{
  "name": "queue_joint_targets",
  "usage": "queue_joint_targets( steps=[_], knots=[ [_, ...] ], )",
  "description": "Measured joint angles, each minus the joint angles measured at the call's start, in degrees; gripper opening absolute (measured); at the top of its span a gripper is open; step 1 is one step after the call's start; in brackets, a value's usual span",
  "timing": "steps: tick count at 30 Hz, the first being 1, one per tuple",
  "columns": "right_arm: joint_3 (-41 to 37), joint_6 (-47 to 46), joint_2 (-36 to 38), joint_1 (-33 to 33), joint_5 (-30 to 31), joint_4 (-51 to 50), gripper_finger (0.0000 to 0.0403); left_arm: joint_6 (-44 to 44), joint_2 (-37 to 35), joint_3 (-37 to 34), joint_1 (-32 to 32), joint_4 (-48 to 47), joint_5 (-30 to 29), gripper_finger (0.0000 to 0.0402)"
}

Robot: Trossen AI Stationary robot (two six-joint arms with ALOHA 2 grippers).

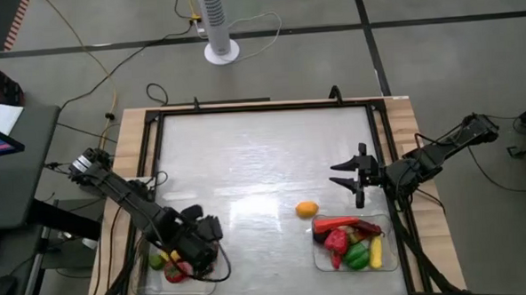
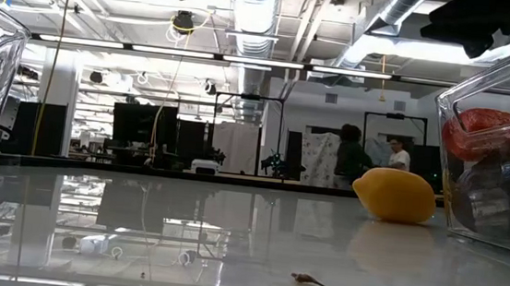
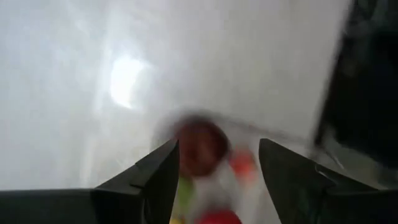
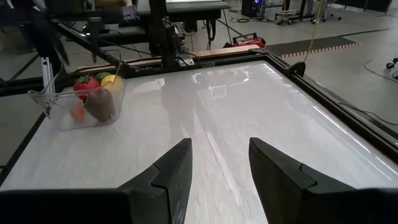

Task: Sort produce into baskets
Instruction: Put the lemon into the left transparent bin

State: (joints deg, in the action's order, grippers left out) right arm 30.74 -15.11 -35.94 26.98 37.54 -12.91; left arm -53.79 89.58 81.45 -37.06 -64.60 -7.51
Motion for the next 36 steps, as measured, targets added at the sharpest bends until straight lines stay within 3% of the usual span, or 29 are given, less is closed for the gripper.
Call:
queue_joint_targets(
  steps=[4, 12, 21, 31, 36],
  knots=[
    [0.0, 0.0, -0.26, 0.0, 0.0, -0.04, 0.0185, 6.65, 0.61, -1.19, 3.98, 4.48, -10.47, 0.0208],
    [-0.02, -0.18, -0.49, 0.0, 0.04, -0.12, 0.0185, 26.22, 5.02, -11.34, 16.19, 32.14, -13.84, 0.0208],
    [-0.02, -0.48, -0.16, -0.15, 0.22, -0.51, 0.0185, 45.74, 17.04, -13.07, 24.55, 59.62, -5.94, 0.0228],
    [-0.02, -2.45, -0.18, -0.46, 0.9, -3.43, 0.0185, 52.44, 25.65, -10.75, 27.62, 75.4, -4.06, 0.0367],
    [-0.02, -2.48, -0.16, -0.46, 1.49, -3.34, 0.0185, 54.23, 30.37, -8.26, 29.04, 81.66, -0.32, 0.0397]
  ],
)
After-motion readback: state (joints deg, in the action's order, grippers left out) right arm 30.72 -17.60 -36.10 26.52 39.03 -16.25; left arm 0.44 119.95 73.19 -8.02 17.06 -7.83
